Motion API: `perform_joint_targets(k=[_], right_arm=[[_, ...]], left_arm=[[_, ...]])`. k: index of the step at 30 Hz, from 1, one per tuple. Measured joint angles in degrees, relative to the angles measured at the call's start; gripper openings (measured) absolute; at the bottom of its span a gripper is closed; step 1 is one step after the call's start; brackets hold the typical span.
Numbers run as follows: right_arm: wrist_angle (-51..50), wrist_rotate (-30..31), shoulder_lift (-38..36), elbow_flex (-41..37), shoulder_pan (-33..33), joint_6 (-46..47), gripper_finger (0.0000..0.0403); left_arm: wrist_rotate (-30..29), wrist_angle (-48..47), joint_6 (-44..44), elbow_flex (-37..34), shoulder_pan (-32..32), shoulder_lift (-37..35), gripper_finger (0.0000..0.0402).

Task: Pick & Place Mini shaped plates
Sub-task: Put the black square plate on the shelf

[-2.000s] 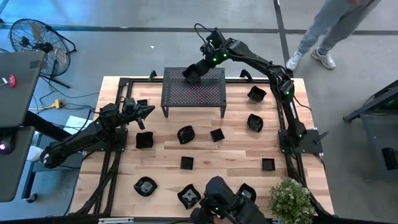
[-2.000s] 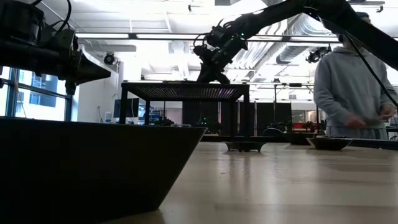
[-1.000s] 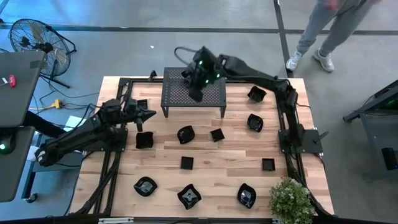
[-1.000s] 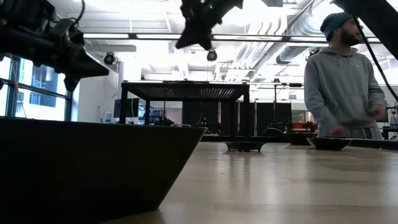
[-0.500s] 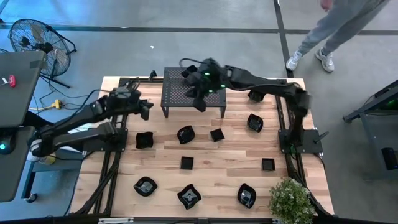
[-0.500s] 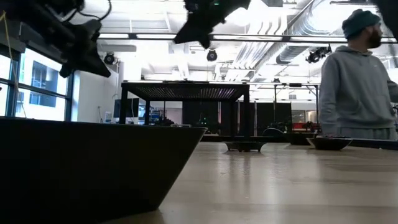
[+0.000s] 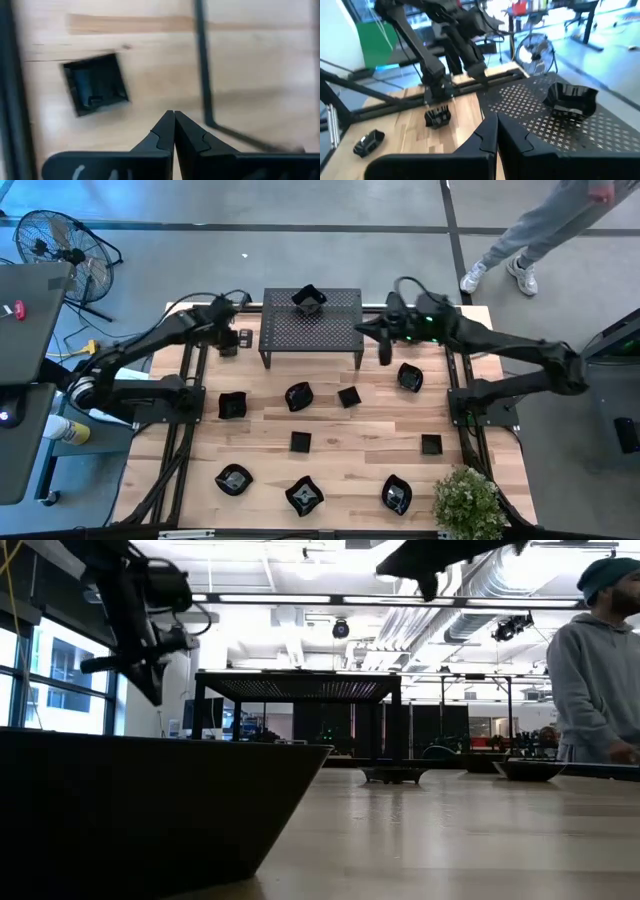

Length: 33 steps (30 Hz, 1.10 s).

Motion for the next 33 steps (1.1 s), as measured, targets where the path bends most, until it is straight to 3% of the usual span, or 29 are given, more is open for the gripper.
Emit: perform_joint_targets(k=[5,10,15,25,33], right_arm=[[0.29,0.88,-6.85,-4.27,0.00,0.04,0.0000],[-0.23,0.90,-8.64,-5.09,0.00,-0.62,0.0000],[-0.06,0.90,-8.64,-5.09,0.00,-2.01,0.0000],[-0.06,0.93,-8.62,-5.09,0.00,-2.64,0.0000],[-0.06,2.67,-8.62,-5.09,0.00,-2.67,0.0000]], left_arm=[[3.68,-2.26,0.00,0.07,8.37,1.84,0.0032],[6.54,-0.46,0.89,0.07,12.26,5.25,0.0085],[6.26,3.90,1.18,0.07,11.77,10.09,0.0113],[-0.55,7.89,0.66,0.03,7.38,18.77,0.0115],[-1.51,9.69,0.66,0.00,7.31,23.82,0.0115]])
